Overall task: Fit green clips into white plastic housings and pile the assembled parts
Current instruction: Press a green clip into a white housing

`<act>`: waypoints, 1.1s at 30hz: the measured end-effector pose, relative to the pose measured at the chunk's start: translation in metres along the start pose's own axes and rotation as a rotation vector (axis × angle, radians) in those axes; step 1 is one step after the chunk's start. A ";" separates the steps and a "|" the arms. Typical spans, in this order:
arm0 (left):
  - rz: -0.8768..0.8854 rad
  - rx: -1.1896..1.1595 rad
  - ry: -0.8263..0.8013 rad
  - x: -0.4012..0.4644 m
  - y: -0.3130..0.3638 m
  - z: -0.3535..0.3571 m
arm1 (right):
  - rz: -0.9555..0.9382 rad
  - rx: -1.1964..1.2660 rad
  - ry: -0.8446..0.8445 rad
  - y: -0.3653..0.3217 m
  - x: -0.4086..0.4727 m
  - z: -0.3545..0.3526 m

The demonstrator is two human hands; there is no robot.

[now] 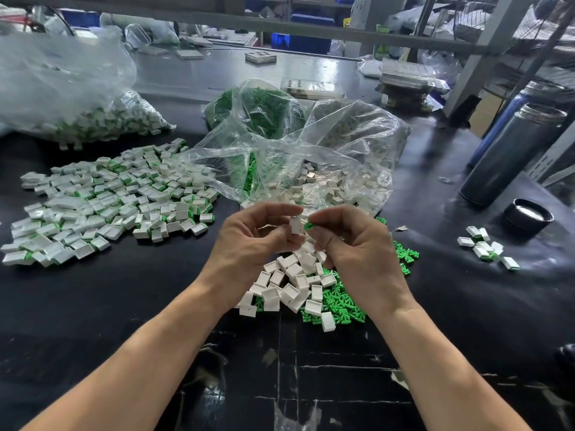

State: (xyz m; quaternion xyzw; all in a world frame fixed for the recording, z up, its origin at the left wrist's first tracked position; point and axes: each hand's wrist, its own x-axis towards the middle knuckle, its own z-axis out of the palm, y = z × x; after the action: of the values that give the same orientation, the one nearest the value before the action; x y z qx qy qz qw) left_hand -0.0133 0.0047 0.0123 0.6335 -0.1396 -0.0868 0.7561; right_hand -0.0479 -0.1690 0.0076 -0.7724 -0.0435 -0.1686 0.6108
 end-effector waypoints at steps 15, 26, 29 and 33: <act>-0.075 -0.056 -0.016 0.001 -0.001 -0.002 | -0.017 0.062 0.051 0.000 0.000 0.003; -0.151 -0.235 0.015 0.005 -0.006 -0.003 | -0.027 0.025 0.043 -0.001 -0.002 0.009; -0.148 -0.215 -0.001 0.005 -0.006 -0.004 | -0.020 0.033 0.062 -0.002 -0.003 0.008; -0.110 -0.108 -0.028 0.004 -0.005 -0.005 | -0.001 0.039 0.053 -0.003 -0.002 0.005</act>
State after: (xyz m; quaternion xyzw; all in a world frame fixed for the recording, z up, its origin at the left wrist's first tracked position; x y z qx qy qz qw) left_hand -0.0080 0.0076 0.0073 0.5971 -0.1104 -0.1447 0.7813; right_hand -0.0497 -0.1629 0.0084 -0.7555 -0.0308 -0.1885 0.6267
